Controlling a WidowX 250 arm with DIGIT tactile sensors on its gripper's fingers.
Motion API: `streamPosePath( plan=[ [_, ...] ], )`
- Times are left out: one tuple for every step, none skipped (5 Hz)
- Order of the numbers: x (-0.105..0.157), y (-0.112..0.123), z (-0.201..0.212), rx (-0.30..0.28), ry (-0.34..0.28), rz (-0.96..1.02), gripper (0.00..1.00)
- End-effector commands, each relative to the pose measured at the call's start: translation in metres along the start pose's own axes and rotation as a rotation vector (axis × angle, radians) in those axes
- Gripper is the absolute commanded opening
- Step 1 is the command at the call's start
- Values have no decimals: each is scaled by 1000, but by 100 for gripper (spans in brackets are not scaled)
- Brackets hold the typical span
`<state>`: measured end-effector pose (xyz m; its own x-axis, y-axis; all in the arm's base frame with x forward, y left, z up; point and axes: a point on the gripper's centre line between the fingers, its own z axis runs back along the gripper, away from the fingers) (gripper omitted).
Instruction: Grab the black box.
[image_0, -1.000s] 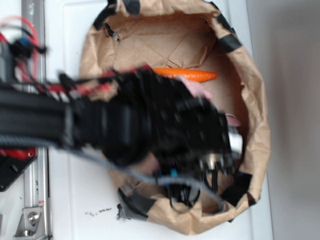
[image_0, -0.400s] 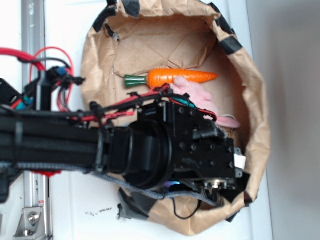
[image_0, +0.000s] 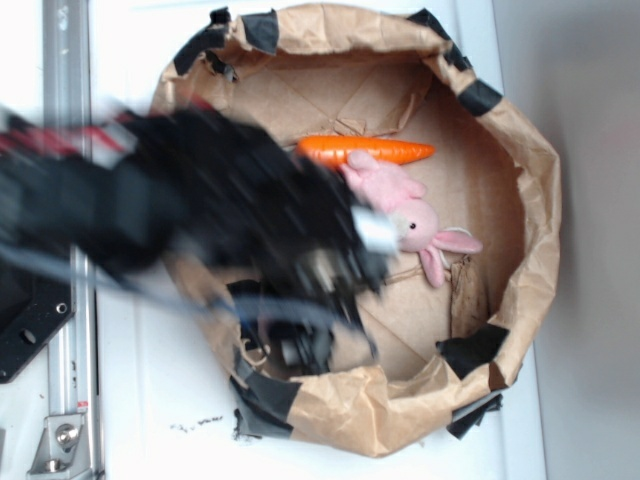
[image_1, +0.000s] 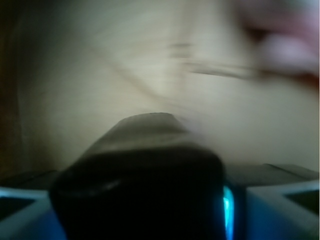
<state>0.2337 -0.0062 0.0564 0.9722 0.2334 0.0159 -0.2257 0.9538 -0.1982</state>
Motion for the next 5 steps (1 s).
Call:
streamPosePath(
  plan=[
    [-3, 37, 98, -58, -170, 198, 0],
    [17, 7, 113, 27, -95, 153, 0],
    [23, -2, 106, 84, -47, 164, 0],
    [29, -11, 97, 152, 7, 200, 0],
    [24, -22, 90, 186, 8, 173, 0]
  ],
)
